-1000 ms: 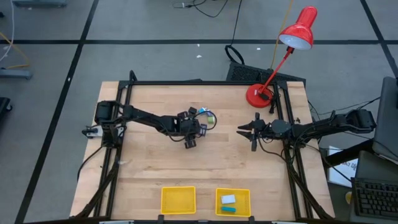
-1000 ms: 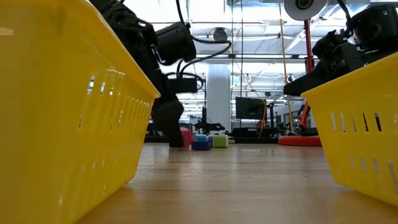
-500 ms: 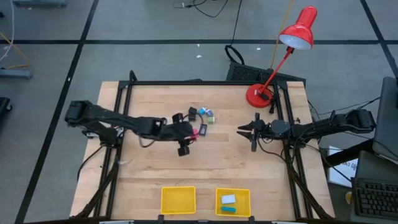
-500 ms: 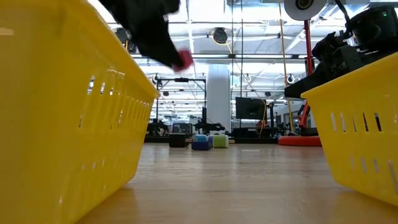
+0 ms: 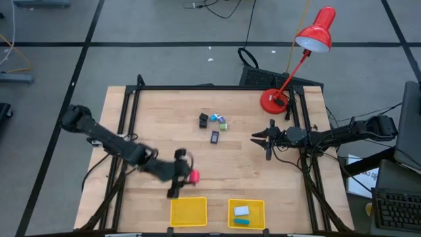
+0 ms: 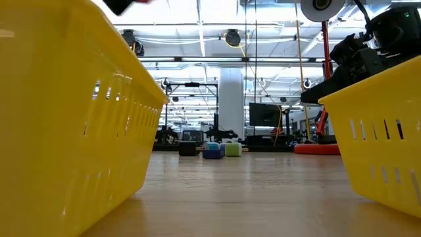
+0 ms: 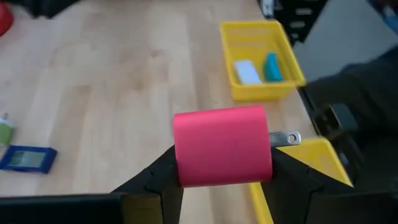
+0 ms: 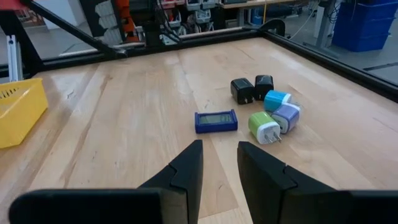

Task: Pick & Place Office items
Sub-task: Put the pink adapter into the left yellow bin

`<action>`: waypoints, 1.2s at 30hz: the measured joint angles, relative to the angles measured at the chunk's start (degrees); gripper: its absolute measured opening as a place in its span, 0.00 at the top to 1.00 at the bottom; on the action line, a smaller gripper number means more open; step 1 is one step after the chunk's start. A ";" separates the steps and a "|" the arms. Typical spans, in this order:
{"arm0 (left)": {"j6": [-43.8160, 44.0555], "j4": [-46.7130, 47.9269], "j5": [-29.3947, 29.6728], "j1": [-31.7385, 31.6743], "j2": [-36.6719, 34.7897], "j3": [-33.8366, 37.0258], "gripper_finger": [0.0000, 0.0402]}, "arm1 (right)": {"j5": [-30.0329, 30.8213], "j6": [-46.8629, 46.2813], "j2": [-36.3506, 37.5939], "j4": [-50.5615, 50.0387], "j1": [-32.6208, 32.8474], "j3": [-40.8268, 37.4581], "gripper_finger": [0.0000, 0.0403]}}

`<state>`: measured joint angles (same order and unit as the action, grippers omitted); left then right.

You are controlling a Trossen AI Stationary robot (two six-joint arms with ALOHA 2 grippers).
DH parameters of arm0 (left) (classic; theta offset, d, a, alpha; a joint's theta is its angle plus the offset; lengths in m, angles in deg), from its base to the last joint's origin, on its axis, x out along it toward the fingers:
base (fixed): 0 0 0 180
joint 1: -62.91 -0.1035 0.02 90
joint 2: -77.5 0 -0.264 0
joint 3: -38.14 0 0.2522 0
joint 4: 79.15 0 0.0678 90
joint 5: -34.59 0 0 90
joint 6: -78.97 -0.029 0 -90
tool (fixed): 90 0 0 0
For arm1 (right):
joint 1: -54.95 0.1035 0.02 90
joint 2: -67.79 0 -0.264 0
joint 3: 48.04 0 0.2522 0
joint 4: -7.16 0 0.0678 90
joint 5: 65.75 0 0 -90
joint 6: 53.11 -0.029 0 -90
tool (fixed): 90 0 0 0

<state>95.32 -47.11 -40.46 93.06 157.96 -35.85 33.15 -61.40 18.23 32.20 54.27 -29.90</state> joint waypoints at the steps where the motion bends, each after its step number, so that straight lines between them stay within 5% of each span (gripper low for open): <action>1: 0.13 0.45 2.22 2.10 0.05 0.00 0.57 | 0.00 0.02 0.00 0.04 0.00 0.00 0.78; 6: 3.68 -0.36 11.39 10.13 1.32 -0.02 0.57 | 0.00 -2.36 0.00 -0.06 0.02 0.00 0.78; 10: 10.86 -0.56 12.73 13.46 3.95 -0.07 0.57 | 0.00 -4.77 -0.02 -0.59 0.02 0.00 0.78; 19: 21.27 0.81 2.80 16.04 12.47 0.00 0.57 | 8.82 -4.60 -0.02 -0.92 0.04 0.00 0.78; 36: 27.78 5.39 -3.98 15.53 17.09 0.00 0.54 | 9.04 -7.04 0.00 -2.53 0.02 0.00 0.78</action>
<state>123.10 -41.72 -44.45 108.60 175.06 -35.85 42.20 -68.44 18.23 29.67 54.29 -29.90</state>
